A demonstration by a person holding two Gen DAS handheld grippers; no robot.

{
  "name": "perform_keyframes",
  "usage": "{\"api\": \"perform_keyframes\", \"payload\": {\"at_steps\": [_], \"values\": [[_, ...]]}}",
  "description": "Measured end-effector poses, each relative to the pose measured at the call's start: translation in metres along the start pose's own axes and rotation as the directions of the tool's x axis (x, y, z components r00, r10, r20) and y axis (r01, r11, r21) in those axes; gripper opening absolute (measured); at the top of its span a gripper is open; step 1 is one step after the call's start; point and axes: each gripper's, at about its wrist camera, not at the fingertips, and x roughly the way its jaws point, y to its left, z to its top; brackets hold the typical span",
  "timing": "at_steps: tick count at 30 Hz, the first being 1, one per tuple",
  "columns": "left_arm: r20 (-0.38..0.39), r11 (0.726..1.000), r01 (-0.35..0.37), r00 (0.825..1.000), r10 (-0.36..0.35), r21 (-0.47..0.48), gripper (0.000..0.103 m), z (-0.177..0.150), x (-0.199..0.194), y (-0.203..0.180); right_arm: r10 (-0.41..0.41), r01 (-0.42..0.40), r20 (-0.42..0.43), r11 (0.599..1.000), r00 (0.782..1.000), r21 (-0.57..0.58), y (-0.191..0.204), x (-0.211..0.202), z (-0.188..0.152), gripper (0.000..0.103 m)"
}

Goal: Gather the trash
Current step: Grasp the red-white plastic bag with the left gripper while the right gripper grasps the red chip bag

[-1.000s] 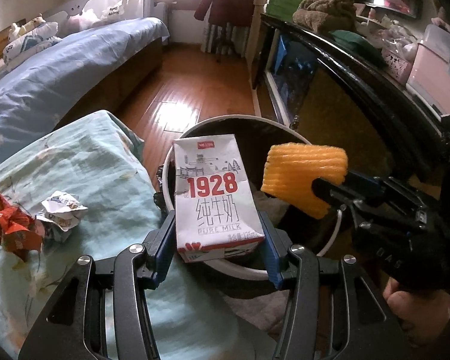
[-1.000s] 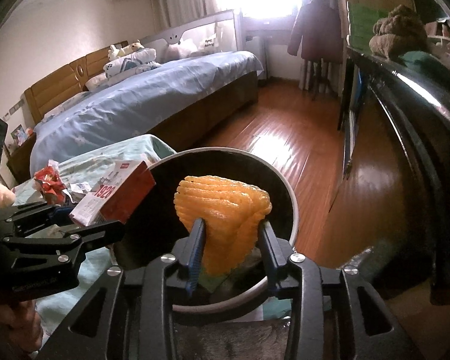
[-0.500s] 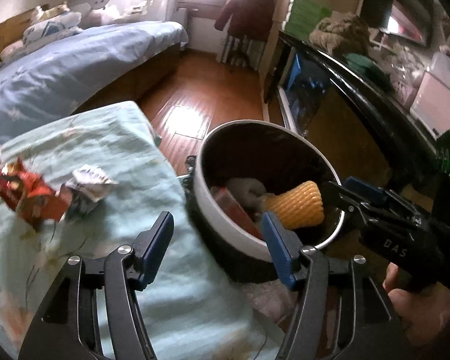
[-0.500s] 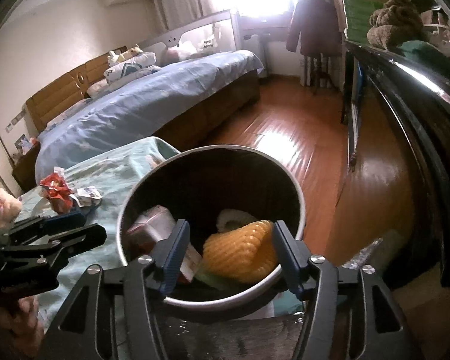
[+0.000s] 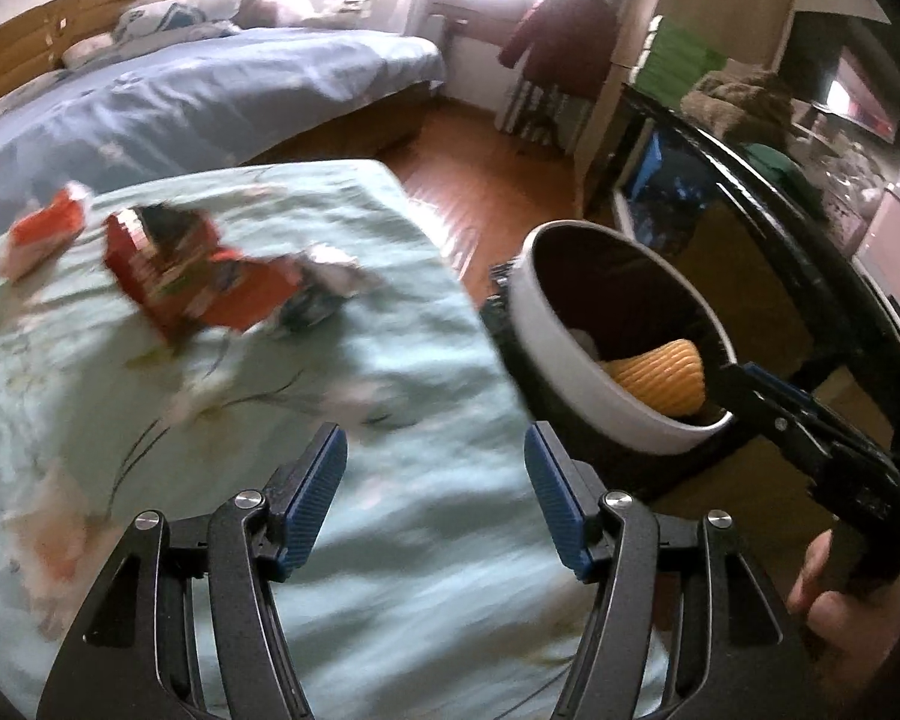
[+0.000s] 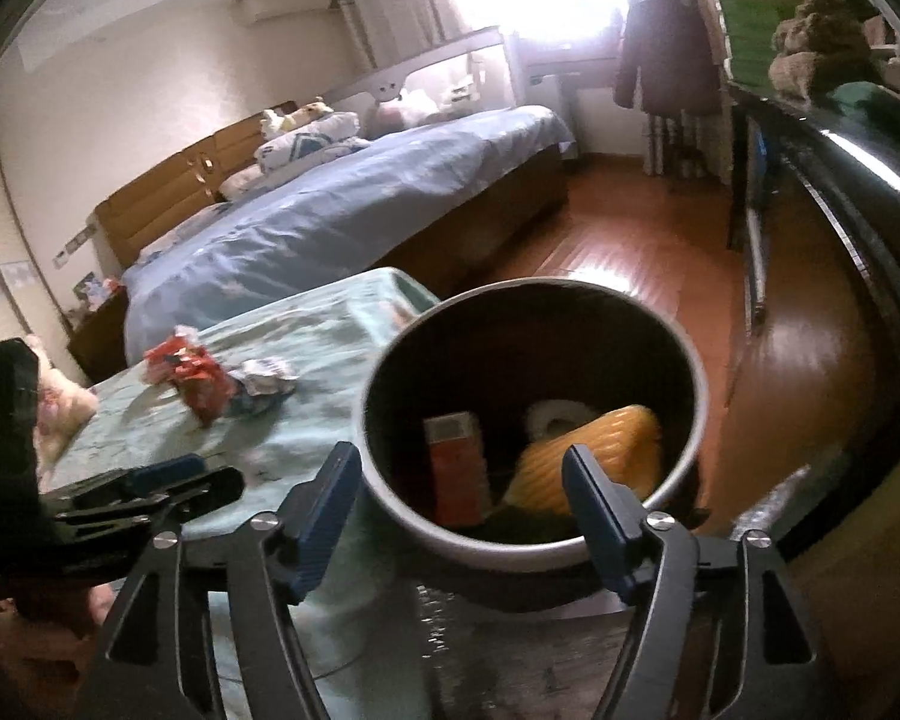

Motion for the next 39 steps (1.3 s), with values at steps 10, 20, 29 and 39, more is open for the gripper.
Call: {"api": "perform_keyframes", "payload": {"at_steps": [10, 20, 29, 39], "values": [[0.005, 0.994, -0.06, 0.998, 0.061, -0.091, 0.063, -0.022, -0.018, 0.048, 0.083, -0.084, -0.042, 0.996, 0.996, -0.039, 0.04, 0.009, -0.014, 0.078], [0.008, 0.981, -0.1, 0.995, 0.103, -0.167, 0.064, -0.034, -0.031, 0.096, 0.125, -0.132, -0.086, 0.988, 0.988, -0.084, 0.077, 0.024, -0.024, 0.083], [0.007, 0.968, -0.126, 0.991, 0.131, -0.216, 0.066, -0.032, -0.033, 0.127, 0.161, -0.173, -0.113, 0.979, 0.981, -0.105, 0.1, 0.044, -0.023, 0.084], [0.015, 0.972, -0.128, 0.991, 0.133, -0.195, 0.066, -0.005, -0.021, 0.139, 0.17, -0.181, -0.094, 0.976, 0.981, -0.12, 0.114, 0.07, -0.003, 0.083]]}}
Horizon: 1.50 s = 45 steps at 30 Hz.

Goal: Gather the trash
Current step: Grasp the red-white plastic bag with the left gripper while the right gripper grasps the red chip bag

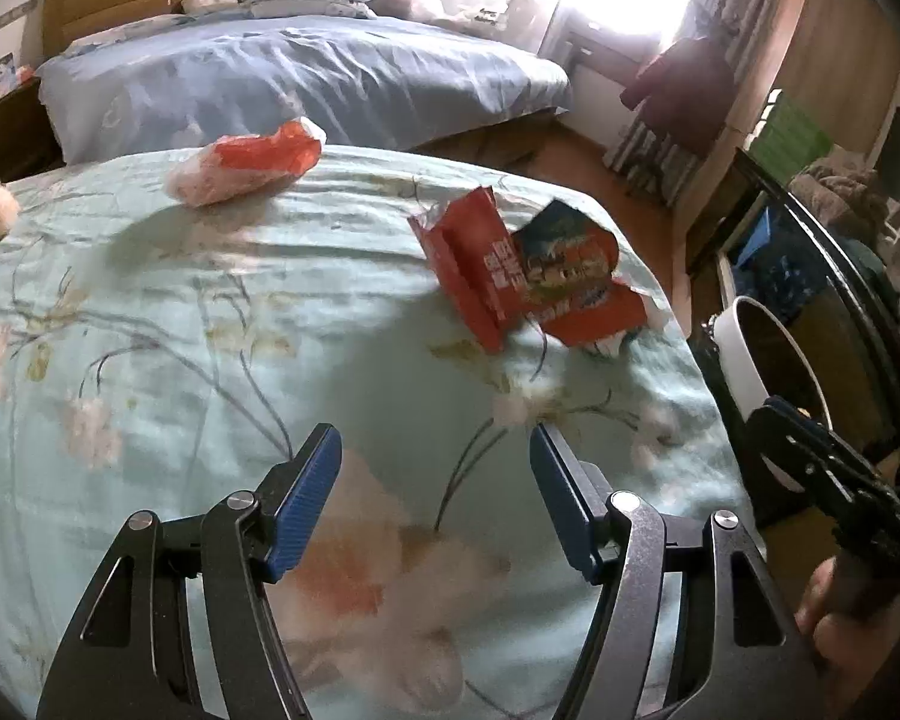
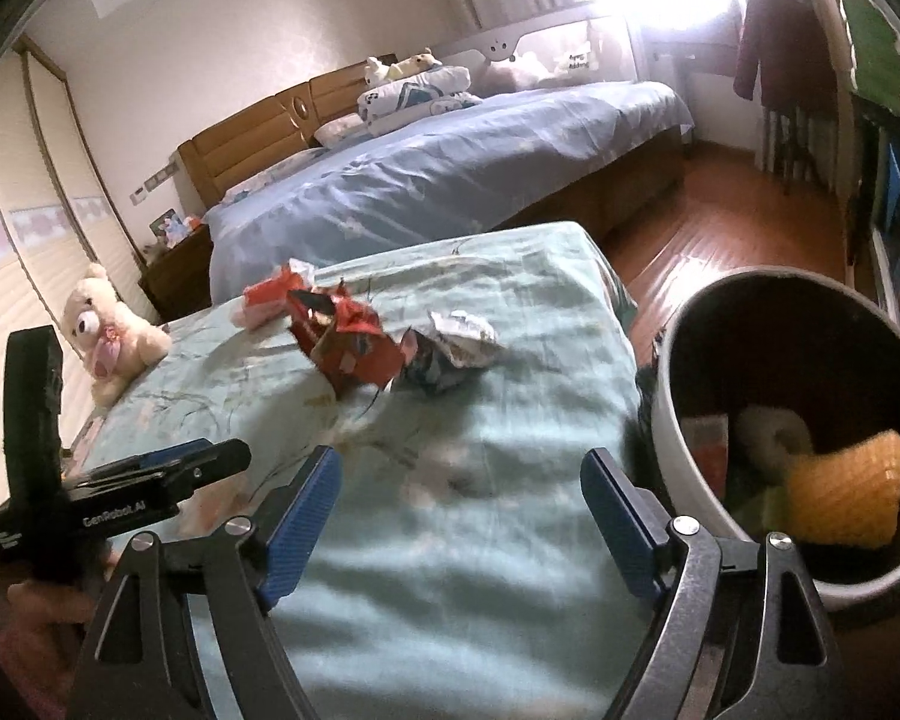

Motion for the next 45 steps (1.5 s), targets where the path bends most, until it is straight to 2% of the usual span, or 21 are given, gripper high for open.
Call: {"api": "perform_keyframes", "payload": {"at_steps": [6, 14, 20, 27, 32, 34, 37, 39, 41, 42, 44, 45], "values": [[0.008, 1.0, -0.013, 1.0, 0.013, -0.006, 0.066, 0.015, 0.006, 0.008, 0.0, 0.0, -0.007, 1.0, 1.0, 0.002, -0.001, 0.016, 0.01, 0.082], [0.031, 0.995, -0.097, 0.995, 0.097, -0.019, 0.066, 0.038, 0.012, 0.042, 0.011, -0.011, -0.002, 1.0, 1.0, 0.022, -0.004, 0.022, 0.017, 0.078], [0.046, 0.986, -0.166, 0.985, 0.165, 0.017, 0.067, 0.058, 0.019, 0.071, 0.065, -0.065, 0.017, 0.998, 0.998, -0.002, 0.013, 0.022, 0.026, 0.077], [0.095, 0.971, -0.22, 0.973, 0.211, 0.097, 0.083, 0.092, 0.028, 0.099, 0.111, -0.109, 0.021, 0.989, 0.994, -0.102, 0.046, 0.045, 0.049, 0.077], [0.103, 0.968, -0.2, 0.977, 0.185, 0.15, 0.085, 0.116, 0.048, 0.112, 0.1, -0.102, -0.018, 0.98, 0.995, -0.169, 0.064, 0.072, 0.059, 0.076], [0.093, 0.966, -0.189, 0.98, 0.175, 0.175, 0.086, 0.124, 0.059, 0.113, 0.098, -0.103, -0.038, 0.976, 0.994, -0.189, 0.068, 0.081, 0.058, 0.073], [0.073, 0.96, -0.188, 0.982, 0.176, 0.206, 0.086, 0.131, 0.076, 0.112, 0.083, -0.098, -0.078, 0.974, 0.993, -0.205, 0.07, 0.094, 0.055, 0.061], [0.067, 0.956, -0.196, 0.98, 0.186, 0.216, 0.086, 0.133, 0.084, 0.111, 0.079, -0.098, -0.1, 0.975, 0.992, -0.2, 0.069, 0.1, 0.052, 0.044], [0.061, 0.957, -0.191, 0.981, 0.182, 0.217, 0.077, 0.135, 0.091, 0.111, 0.08, -0.101, -0.112, 0.976, 0.99, -0.193, 0.068, 0.103, 0.048, 0.038], [0.051, 0.96, -0.182, 0.983, 0.175, 0.214, 0.058, 0.135, 0.094, 0.111, 0.082, -0.103, -0.114, 0.976, 0.99, -0.193, 0.068, 0.102, 0.047, 0.034], [0.041, 0.956, -0.208, 0.978, 0.204, 0.207, 0.045, 0.134, 0.097, 0.112, 0.085, -0.107, -0.117, 0.974, 0.99, -0.197, 0.069, 0.1, 0.045, 0.03], [0.039, 0.959, -0.202, 0.979, 0.198, 0.201, 0.03, 0.133, 0.097, 0.113, 0.09, -0.113, -0.12, 0.973, 0.989, -0.199, 0.07, 0.098, 0.044, 0.029]]}}
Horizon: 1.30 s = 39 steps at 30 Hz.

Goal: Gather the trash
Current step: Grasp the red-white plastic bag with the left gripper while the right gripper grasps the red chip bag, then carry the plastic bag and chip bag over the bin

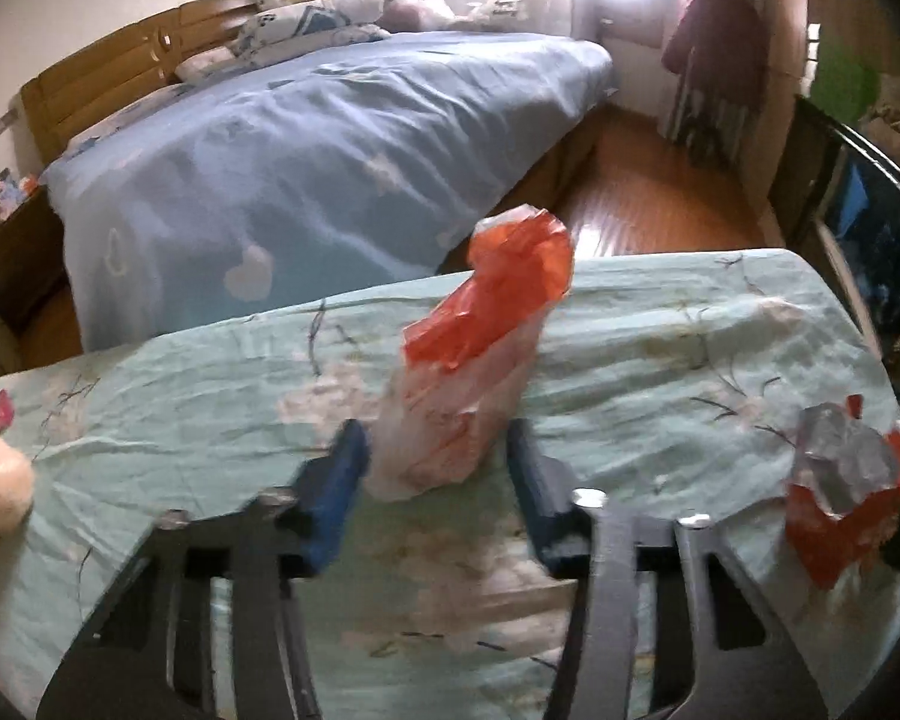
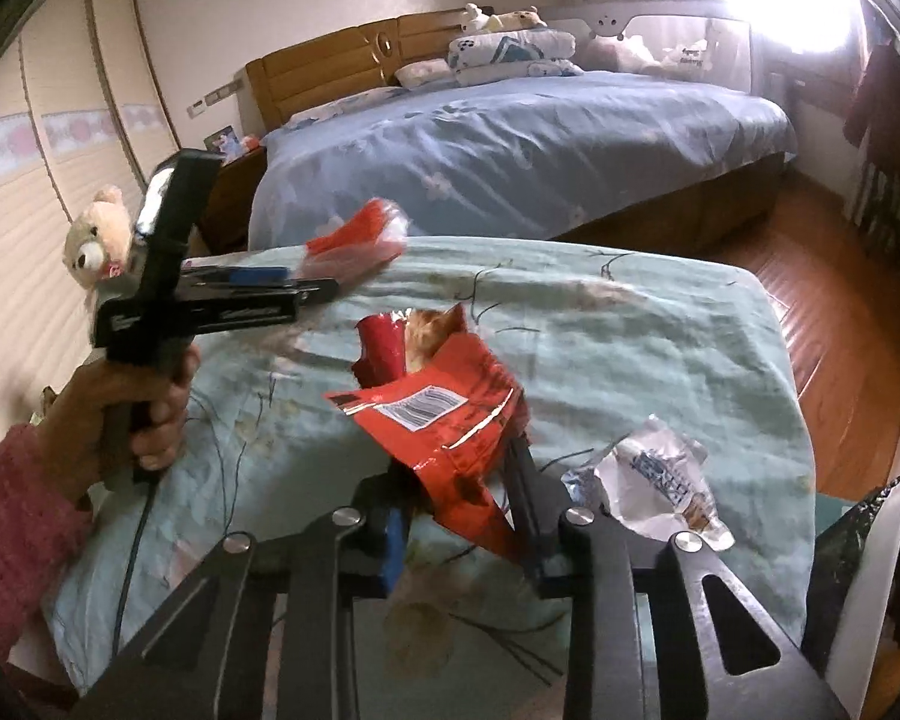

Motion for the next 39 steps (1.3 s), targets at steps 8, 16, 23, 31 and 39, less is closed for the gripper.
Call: {"api": "perform_keyframes", "payload": {"at_steps": [8, 16, 23, 31, 39], "values": [[-0.002, 0.993, 0.071, 0.997, -0.072, -0.095, 0.021, -0.026, -0.031, 0.004, 0.07, -0.07, -0.003, 0.996, 0.998, 0.052, 0.005, -0.011, -0.015, 0.017], [0.004, 0.982, 0.132, 0.991, -0.133, -0.138, 0.021, -0.084, -0.091, -0.031, 0.104, -0.106, 0.025, 0.99, 0.994, 0.096, 0.008, -0.042, -0.037, 0.017], [0.011, 0.973, 0.174, 0.985, -0.175, -0.153, 0.021, -0.121, -0.129, -0.071, 0.096, -0.102, 0.048, 0.985, 0.994, 0.14, -0.001, -0.075, -0.059, 0.017], [-0.002, 0.97, 0.227, 0.974, -0.228, -0.089, 0.021, -0.133, -0.148, -0.125, 0.022, -0.04, 0.087, 0.976, 0.996, 0.213, -0.03, -0.117, -0.082, 0.017], [-0.012, 0.958, 0.286, 0.958, -0.286, -0.006, 0.021, -0.133, -0.16, -0.181, -0.064, 0.032, 0.118, 0.966, 0.991, 0.257, -0.057, -0.147, -0.099, 0.017]]}}
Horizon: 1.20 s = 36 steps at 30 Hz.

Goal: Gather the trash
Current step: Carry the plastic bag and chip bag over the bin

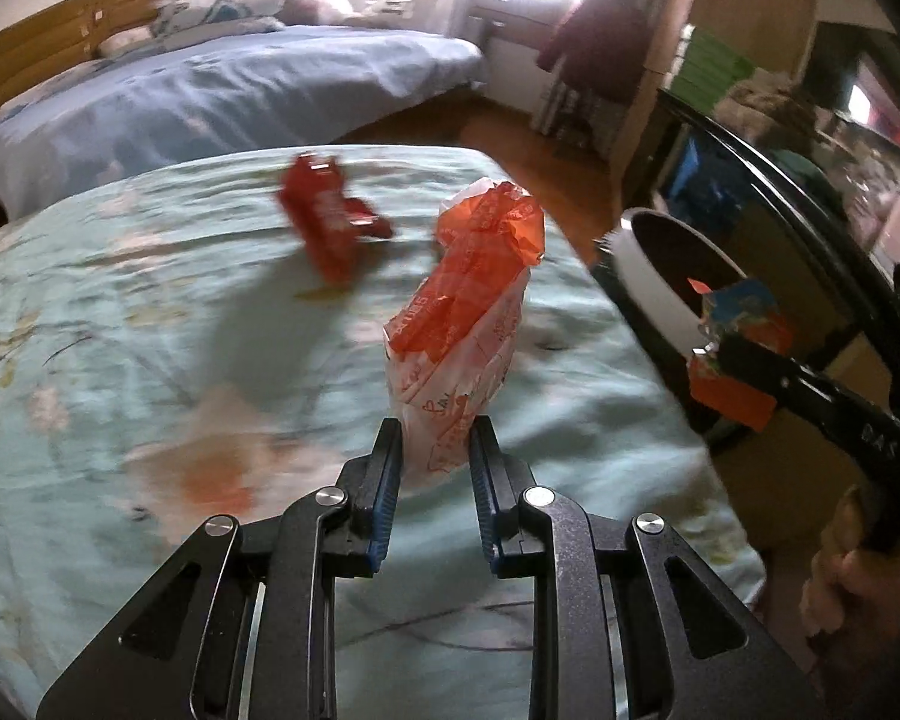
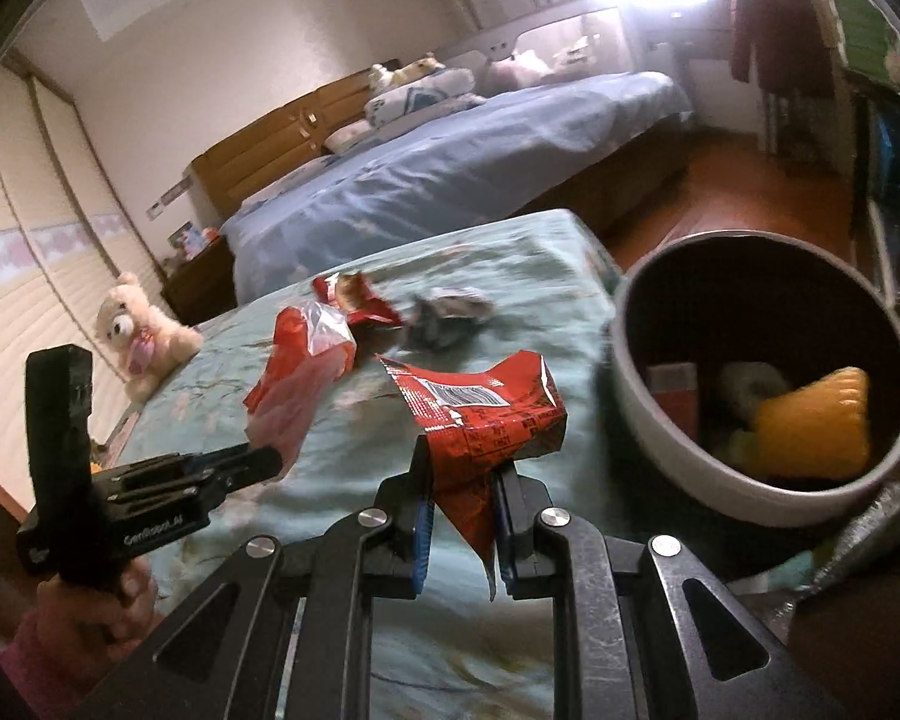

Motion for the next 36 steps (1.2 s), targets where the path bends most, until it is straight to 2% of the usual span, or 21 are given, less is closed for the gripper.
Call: {"api": "perform_keyframes", "payload": {"at_steps": [16, 29, 36], "values": [[-0.038, 0.989, 0.06, 0.998, -0.056, 0.137, 0.021, 0.016, 0.018, -0.076, -0.123, 0.116, 0.089, 0.99, 0.988, 0.077, -0.053, -0.042, 0.002, 0.017], [-0.033, 0.97, 0.081, 0.997, -0.076, 0.227, 0.021, 0.045, 0.03, -0.124, -0.172, 0.159, 0.096, 0.979, 0.98, 0.127, -0.085, -0.043, 0.011, 0.017], [-0.046, 0.961, 0.094, 0.995, -0.085, 0.262, 0.021, 0.059, 0.042, -0.141, -0.226, 0.213, 0.094, 0.967, 0.97, 0.138, -0.096, -0.038, 0.018, 0.017]]}}
